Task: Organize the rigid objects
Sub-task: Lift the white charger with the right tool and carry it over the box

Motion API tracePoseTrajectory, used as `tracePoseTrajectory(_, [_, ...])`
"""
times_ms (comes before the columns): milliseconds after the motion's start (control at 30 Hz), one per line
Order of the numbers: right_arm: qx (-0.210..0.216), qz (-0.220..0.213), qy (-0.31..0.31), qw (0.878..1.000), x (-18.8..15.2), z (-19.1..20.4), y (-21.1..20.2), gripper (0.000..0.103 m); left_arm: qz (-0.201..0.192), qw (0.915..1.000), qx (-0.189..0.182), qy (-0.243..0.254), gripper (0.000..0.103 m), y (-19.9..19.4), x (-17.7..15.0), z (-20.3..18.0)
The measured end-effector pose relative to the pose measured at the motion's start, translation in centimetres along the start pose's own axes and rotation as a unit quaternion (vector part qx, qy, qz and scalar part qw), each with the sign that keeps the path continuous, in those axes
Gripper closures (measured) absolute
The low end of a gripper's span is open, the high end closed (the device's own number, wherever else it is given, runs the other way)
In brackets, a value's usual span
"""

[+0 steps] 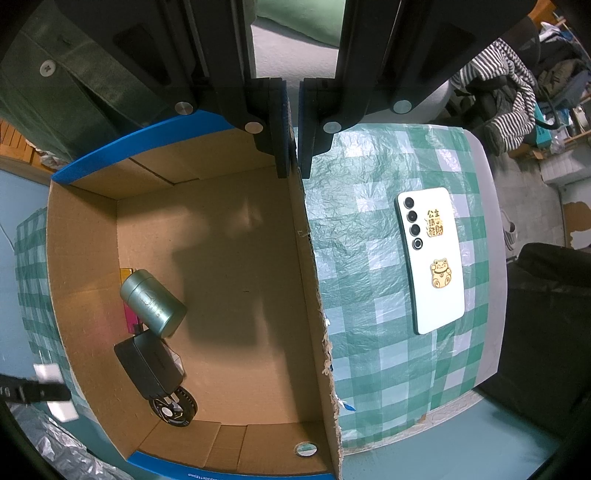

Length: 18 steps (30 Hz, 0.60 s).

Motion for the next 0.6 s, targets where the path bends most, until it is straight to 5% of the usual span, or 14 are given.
tracePoseTrajectory(600, [0.025, 0.007, -0.076, 0.997, 2.1, 6.9, 2.0, 0.052, -0.001, 1.0, 0.002, 0.005, 0.099, 0.0, 0.1, 0.1])
Point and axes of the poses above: each gripper's, at about its wrist camera, not at the fingertips, and y roughly the way its jaws point, z to its left, x to its top, the point moved 8 cm from there along y, roughly the way its jaws point, and after that the axes turned 15 degrees about -z, right-handed, at the moved point
